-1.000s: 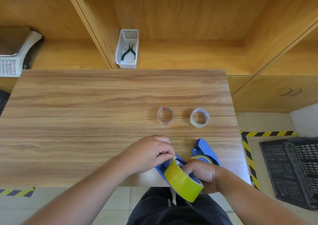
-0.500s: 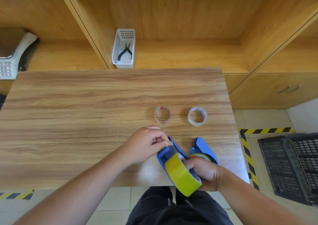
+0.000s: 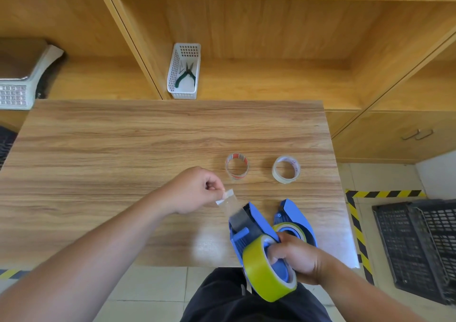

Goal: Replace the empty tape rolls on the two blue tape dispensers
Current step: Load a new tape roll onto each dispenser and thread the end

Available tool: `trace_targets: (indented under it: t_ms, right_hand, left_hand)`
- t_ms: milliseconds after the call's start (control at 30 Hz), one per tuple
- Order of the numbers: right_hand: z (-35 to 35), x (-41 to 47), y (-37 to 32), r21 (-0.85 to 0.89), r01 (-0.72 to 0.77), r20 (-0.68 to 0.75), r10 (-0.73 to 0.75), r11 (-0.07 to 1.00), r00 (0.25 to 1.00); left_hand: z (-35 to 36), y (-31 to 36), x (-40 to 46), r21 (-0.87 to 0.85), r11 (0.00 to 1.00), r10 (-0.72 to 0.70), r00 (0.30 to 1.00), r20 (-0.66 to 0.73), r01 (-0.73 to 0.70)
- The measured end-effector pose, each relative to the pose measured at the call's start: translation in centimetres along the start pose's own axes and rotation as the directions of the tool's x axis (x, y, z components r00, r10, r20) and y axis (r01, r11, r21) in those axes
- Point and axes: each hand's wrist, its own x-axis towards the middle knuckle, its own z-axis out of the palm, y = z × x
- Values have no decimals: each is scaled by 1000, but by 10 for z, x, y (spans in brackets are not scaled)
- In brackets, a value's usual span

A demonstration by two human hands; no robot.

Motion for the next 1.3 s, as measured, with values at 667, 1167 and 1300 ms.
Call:
trace_targets:
  t_ms: [667, 1167, 1300]
  right_hand:
    - [19, -5, -7, -85, 97, 215, -77, 992, 974]
    - [37, 0, -18, 62, 106, 243, -118, 992, 963]
    - [44, 2, -17, 142, 125, 210, -153, 982, 966]
  left_hand:
    - [29, -2, -13, -506, 721, -80, 783, 617, 473]
    - [46, -12, -39, -860, 264, 149, 862, 485, 438]
    - [55, -19, -36, -856, 272, 131, 865, 485, 439]
